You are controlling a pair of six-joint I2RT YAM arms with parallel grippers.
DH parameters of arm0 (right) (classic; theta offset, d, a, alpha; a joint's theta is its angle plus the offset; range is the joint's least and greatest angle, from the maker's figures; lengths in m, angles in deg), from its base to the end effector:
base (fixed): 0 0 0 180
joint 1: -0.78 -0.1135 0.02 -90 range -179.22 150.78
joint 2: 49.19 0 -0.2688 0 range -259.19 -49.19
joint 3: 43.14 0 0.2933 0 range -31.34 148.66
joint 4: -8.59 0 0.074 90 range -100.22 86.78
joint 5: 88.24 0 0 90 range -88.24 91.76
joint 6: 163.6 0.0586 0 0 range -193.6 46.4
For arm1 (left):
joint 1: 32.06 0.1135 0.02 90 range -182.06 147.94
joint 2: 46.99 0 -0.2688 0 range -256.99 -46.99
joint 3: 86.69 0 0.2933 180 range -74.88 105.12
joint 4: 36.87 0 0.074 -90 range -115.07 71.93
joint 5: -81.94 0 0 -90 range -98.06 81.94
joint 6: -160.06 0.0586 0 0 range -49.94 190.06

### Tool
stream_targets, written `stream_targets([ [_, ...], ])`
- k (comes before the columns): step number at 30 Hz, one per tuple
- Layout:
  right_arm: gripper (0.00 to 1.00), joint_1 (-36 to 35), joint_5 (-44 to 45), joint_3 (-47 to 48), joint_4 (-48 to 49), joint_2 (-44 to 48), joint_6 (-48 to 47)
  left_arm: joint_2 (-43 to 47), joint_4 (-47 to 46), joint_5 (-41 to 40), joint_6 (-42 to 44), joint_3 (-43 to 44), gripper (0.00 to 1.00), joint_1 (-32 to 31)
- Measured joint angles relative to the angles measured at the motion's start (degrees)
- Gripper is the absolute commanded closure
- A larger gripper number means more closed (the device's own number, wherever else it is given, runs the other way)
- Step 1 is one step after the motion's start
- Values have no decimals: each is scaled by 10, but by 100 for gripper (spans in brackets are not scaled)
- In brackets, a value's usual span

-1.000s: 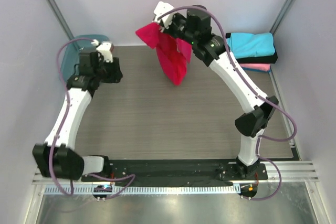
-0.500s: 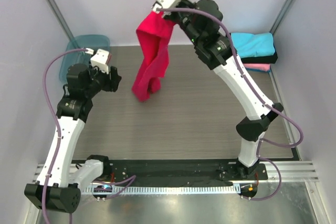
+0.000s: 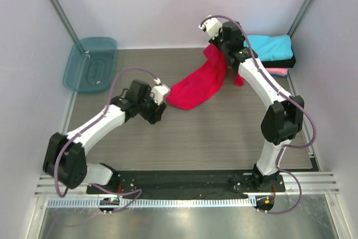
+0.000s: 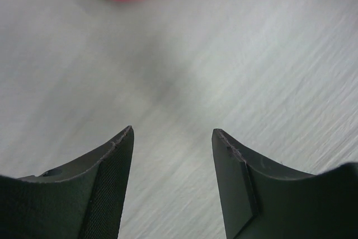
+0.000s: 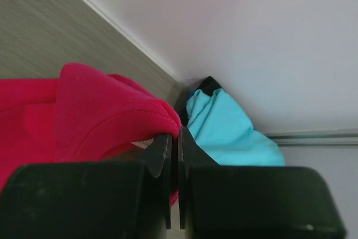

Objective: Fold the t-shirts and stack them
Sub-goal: Flatten the tshirt out

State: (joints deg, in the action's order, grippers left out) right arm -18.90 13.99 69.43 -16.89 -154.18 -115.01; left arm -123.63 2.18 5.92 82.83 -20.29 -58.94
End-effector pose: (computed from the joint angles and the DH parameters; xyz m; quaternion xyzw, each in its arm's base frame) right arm 0.4799 0.1584 0.3715 -0.3546 0.7242 -0.1949 0.5584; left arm 0.2896 -0.1627 0.2237 0.3554 0.8611 -0.1556 0.3286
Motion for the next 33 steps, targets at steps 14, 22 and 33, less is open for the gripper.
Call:
stream_targets([
  [14, 99, 24, -35, -60, 7, 42, 51, -281, -48, -65, -6, 198, 39, -68],
  [22, 99, 28, -45, -64, 9, 42, 60, -387, -43, -67, -21, 303, 48, -69],
  [33, 99, 33, -47, -64, 7, 44, 81, -379, -7, -67, -16, 310, 100, -71],
])
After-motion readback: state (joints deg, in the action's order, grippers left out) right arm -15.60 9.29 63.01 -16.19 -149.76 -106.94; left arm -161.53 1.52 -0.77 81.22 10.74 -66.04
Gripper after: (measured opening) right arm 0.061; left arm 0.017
